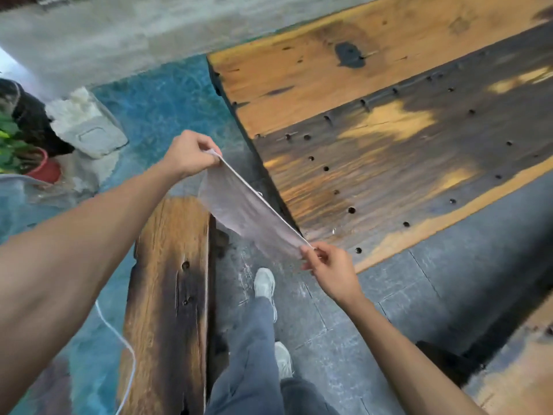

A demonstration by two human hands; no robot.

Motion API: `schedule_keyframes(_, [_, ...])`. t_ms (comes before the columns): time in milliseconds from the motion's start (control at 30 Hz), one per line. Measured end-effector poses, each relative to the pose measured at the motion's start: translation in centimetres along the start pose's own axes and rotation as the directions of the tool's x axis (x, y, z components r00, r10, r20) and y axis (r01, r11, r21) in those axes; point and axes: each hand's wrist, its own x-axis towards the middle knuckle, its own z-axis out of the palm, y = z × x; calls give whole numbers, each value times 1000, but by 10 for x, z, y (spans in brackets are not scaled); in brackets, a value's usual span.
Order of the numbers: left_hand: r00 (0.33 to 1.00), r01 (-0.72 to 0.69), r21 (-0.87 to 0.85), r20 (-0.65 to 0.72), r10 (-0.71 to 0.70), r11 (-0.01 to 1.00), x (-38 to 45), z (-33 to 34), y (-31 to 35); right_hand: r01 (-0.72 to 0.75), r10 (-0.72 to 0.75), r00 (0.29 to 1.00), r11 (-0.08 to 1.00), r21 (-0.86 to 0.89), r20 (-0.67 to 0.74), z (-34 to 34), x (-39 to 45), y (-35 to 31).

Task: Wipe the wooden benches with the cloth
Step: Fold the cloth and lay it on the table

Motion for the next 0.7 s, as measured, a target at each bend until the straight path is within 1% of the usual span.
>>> schedule_keyframes(33, [999, -26, 19, 46, 25, 999, 19, 6, 12, -14, 15, 999, 1000, 15, -39, -6, 7, -1])
schedule_keyframes(100, [988, -67, 38, 140, 61, 997, 59, 20, 38, -40, 38, 991, 999, -13, -131, -21, 26, -2])
schedule_keyframes(167, [975, -103, 52, 202, 90, 993, 82, 38, 59, -75, 59, 972, 995, -62, -228, -36, 36, -2])
schedule_keyframes(300, [950, -170, 129, 283, 128, 977, 142, 83, 91, -204, 169, 914, 977, -58, -369, -62, 74, 7])
schedule_keyframes(400, [941, -181, 158, 314, 124, 971, 171, 114, 108, -310, 306, 865, 949, 58, -398, -70, 95, 16])
schedule_keyframes(533, [943, -151, 130, 317, 103, 980, 182, 150, 111, -395, 403, 806, 912, 113, -434, -75, 105, 28])
schedule_keyframes(633, [908, -161, 95, 404, 110, 982, 171, 158, 96, -434, 469, 756, 881, 187, -456, -72, 106, 38])
schedule_keyframes(667, [905, -163, 87, 411, 113, 983, 164, 155, 88, -432, 488, 735, 872, 229, -470, -71, 104, 41])
schedule_keyframes(700, [913, -162, 88, 390, 116, 983, 155, 149, 76, -426, 500, 723, 866, 262, -476, -70, 101, 43])
